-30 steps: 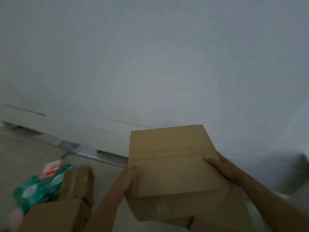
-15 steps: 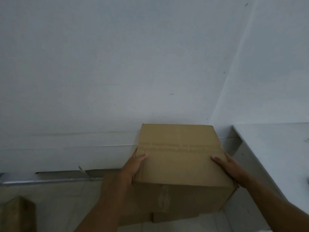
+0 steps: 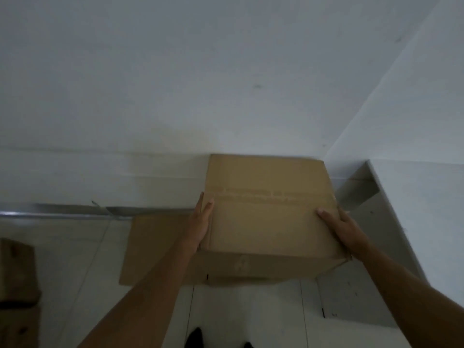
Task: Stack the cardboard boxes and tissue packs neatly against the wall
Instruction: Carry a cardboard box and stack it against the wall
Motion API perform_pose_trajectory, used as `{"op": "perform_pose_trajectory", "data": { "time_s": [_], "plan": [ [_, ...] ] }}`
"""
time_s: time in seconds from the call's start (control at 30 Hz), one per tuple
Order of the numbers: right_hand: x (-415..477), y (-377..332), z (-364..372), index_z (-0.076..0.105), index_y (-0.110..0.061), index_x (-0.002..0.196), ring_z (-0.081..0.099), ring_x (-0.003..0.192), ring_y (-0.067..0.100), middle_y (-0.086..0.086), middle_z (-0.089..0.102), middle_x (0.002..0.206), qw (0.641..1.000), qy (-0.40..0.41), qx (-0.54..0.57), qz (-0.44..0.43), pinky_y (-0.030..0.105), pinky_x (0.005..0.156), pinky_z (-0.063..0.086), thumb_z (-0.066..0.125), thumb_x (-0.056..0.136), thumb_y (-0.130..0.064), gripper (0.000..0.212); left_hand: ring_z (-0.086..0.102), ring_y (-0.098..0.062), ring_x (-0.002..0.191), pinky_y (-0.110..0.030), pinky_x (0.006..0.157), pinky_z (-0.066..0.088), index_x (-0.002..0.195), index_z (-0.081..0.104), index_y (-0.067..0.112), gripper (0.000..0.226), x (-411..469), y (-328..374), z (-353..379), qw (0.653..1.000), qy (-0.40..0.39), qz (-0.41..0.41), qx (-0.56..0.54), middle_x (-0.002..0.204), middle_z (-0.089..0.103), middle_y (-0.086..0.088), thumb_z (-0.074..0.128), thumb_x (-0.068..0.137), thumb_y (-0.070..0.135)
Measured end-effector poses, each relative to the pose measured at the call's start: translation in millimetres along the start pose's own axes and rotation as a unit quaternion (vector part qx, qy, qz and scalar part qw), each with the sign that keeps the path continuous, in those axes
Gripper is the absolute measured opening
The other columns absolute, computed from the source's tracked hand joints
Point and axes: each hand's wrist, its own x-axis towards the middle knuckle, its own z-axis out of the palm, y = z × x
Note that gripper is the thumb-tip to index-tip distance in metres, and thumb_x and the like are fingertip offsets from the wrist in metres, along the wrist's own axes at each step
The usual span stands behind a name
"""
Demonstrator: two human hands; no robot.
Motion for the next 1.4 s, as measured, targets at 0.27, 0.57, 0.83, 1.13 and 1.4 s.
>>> {"op": "perform_pose_trajectory", "data": {
  "time_s": [0.27,0.57,0.83,1.13,1.4],
  "plan": [
    [45.3,51.3,42.3,0.051,-0.030,0.138,0.057,0.118,0.024,0.001,0.058,0.135,0.999,0.023,-0.001,0.028,0.045,0.105,0.044,0.060,0.046,-0.091,0.111,0.028,-0.013,0.145,-0.034,0.119,0.018,0.151,0.028,0.033,0.058,30.6,-50.6,-5.0,1.000,0.002,-0.018,0.024,0.156,0.033,0.008,0.035,0.098,0.053],
    [70.7,86.9,79.5,0.043,-0.006,0.143,0.060,0.110,0.028,0.015,0.056,0.135,0.993,-0.072,-0.058,0.075,0.029,0.083,0.055,0.059,0.095,-0.016,0.051,0.037,-0.025,0.141,-0.035,0.118,0.028,0.147,0.038,0.012,0.055,42.8,-109.7,15.4,0.972,-0.081,-0.161,0.152,0.153,0.038,-0.007,0.046,0.099,0.037],
    [85.9,106.5,77.7,0.051,-0.028,0.137,0.056,0.123,0.026,0.001,0.060,0.134,0.997,-0.033,-0.050,0.047,0.050,0.107,0.043,0.068,0.069,-0.071,0.083,0.047,-0.024,0.133,-0.033,0.108,0.036,0.143,0.044,0.014,0.053,52.8,-109.7,20.1,0.990,-0.012,-0.129,0.046,0.142,0.051,-0.005,0.057,0.095,0.031],
    [69.6,66.9,85.3,0.038,-0.013,0.146,0.049,0.130,0.036,0.015,0.050,0.143,0.994,-0.014,-0.096,0.049,0.050,0.107,0.041,0.066,0.086,-0.046,0.075,0.033,-0.025,0.143,-0.035,0.113,0.027,0.153,0.024,0.014,0.069,53.3,-92.6,6.7,0.981,-0.032,-0.177,0.077,0.158,0.029,-0.004,0.052,0.096,0.043],
    [43.7,22.2,123.0,0.023,-0.012,0.154,0.028,0.144,0.038,0.020,0.025,0.158,0.964,-0.042,-0.260,0.028,0.047,0.115,0.026,0.064,0.090,-0.042,0.082,0.045,-0.028,0.134,-0.041,0.112,0.036,0.147,0.039,0.016,0.071,3.8,-109.2,-77.8,0.960,-0.035,-0.227,0.160,0.152,0.040,-0.008,0.049,0.091,0.057]
  ]
}}
